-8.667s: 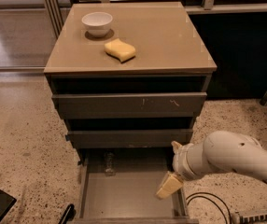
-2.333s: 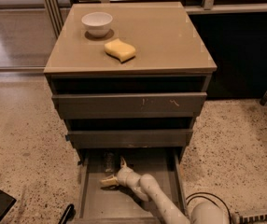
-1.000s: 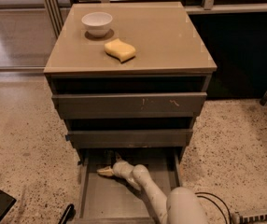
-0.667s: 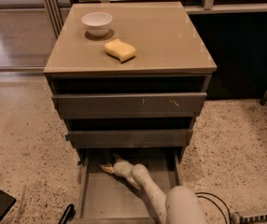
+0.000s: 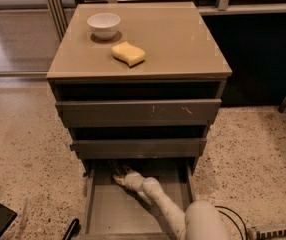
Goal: Pick water bottle from bottom drawer and place on counter
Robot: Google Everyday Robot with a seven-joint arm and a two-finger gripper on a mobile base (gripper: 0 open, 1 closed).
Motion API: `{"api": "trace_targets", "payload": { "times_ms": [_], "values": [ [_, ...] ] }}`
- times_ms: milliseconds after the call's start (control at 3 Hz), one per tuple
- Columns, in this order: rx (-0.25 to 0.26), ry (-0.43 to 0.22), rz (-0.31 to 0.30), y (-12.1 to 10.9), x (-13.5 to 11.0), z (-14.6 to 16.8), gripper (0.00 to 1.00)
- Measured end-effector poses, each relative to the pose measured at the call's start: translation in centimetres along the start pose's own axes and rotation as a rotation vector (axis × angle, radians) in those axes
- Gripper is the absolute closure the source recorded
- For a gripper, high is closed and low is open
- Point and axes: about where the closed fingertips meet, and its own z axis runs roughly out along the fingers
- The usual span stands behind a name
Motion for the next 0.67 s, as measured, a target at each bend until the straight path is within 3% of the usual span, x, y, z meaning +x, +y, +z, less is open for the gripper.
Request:
{"api": "trace_targets", "payload": {
  "times_ms": [333,667],
  "values": [
    [0.012,-0.007,-0.003,-0.4,0.1,-2.5,1.0],
    [-0.013,-0.013,-0.015,-0.9,0.4,-6.3,1.0]
  ]
}}
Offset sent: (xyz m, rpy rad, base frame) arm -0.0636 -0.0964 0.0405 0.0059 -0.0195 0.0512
